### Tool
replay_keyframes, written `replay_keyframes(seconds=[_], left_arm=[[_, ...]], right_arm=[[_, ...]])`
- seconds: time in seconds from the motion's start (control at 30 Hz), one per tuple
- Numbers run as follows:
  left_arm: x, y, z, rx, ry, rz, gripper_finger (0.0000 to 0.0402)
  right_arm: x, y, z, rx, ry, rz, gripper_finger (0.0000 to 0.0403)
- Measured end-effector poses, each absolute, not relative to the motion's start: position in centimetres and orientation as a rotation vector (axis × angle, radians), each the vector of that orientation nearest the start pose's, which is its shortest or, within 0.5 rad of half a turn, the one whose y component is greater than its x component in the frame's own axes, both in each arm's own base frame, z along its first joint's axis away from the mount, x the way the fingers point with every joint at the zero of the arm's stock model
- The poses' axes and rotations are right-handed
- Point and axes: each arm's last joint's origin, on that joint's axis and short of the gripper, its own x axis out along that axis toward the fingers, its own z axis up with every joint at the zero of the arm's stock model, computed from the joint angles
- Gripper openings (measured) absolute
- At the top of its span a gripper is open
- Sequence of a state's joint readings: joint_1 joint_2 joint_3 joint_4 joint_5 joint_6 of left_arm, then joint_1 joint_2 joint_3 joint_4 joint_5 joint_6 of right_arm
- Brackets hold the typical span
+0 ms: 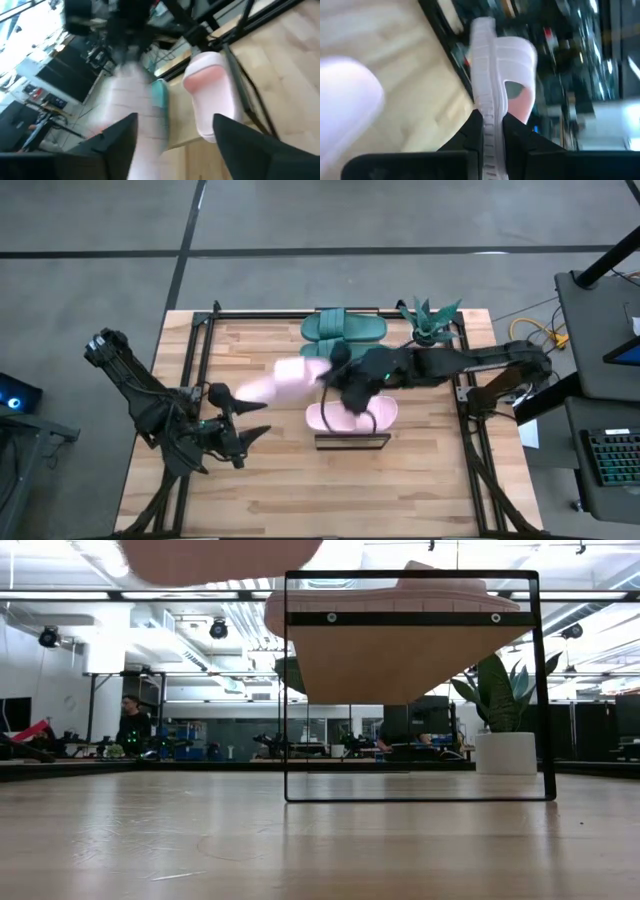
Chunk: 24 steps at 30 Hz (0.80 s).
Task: Pick and place slides into the shelf
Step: Put the left pink slipper on the shelf
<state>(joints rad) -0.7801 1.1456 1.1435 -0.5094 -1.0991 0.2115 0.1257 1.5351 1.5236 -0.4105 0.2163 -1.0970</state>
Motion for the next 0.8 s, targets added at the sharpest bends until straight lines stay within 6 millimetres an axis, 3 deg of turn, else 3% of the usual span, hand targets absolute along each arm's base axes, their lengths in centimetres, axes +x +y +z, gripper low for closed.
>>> replay_keyframes(seconds=[0.2, 0.33, 0.53, 0.8], left_arm=[[17.1, -13.3, 37.2, 0.595, 0.315, 0.294, 0.0294], [16.9, -12.9, 37.4, 0.601, 0.307, 0.343, 0.0297], [16.7, -12.6, 37.5, 0.606, 0.300, 0.405, 0.0297], [16.7, -12.7, 36.9, 0.625, 0.312, 0.409, 0.0297]], right_arm=[[29.8, 2.7, 40.8, -0.996, 0.488, 0.026, 0.0034], [27.3, 2.4, 40.4, -0.912, 0.494, 0.018, 0.0034], [24.4, 1.9, 38.3, -0.835, 0.564, -0.058, 0.0034], [22.4, 2.0, 34.8, -0.816, 0.561, -0.046, 0.0034]])
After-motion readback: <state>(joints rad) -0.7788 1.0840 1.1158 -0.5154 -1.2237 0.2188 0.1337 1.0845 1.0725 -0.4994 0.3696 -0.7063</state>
